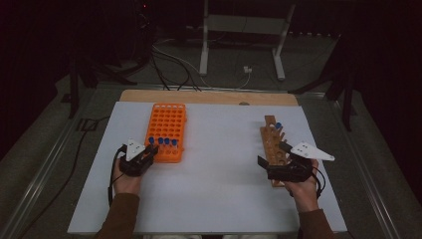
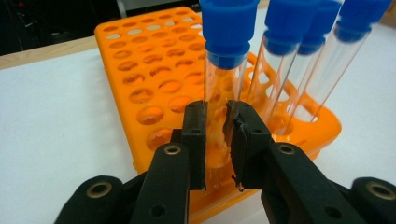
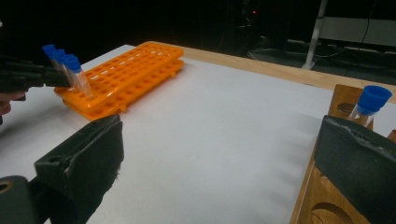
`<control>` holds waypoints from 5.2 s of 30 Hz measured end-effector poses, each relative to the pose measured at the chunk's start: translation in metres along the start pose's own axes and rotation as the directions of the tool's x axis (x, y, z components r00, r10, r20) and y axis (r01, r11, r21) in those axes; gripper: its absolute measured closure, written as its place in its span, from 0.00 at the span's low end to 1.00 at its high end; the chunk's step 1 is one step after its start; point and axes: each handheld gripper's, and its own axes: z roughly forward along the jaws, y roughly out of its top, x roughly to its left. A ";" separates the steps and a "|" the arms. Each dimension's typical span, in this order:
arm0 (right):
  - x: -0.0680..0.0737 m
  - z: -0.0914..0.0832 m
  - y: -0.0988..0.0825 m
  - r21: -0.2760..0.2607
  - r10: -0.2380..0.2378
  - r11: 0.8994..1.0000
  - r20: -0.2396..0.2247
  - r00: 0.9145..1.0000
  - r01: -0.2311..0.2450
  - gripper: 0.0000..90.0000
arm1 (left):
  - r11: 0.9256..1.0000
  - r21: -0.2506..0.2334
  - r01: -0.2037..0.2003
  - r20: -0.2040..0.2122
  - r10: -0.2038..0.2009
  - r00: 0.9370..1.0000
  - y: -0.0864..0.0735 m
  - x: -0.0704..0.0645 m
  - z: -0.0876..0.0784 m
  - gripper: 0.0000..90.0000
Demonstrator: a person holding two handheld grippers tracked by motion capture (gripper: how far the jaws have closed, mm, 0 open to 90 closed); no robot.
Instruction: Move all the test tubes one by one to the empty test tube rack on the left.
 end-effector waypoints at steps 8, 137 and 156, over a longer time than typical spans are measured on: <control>0.000 0.000 -0.001 0.001 0.002 1.000 -0.003 1.000 -0.002 0.02 | 1.000 0.005 0.015 0.003 -0.015 1.000 -0.003 0.001 0.001 0.87; -0.088 0.075 0.021 0.201 -0.066 0.979 0.229 0.971 0.019 0.86 | 0.987 -0.058 0.149 0.009 -0.149 0.989 0.005 -0.001 -0.048 0.01; -0.083 0.043 0.051 0.093 -0.049 0.995 0.206 0.977 0.031 0.86 | 0.987 -0.055 0.149 0.007 -0.149 0.989 0.004 -0.001 -0.047 0.01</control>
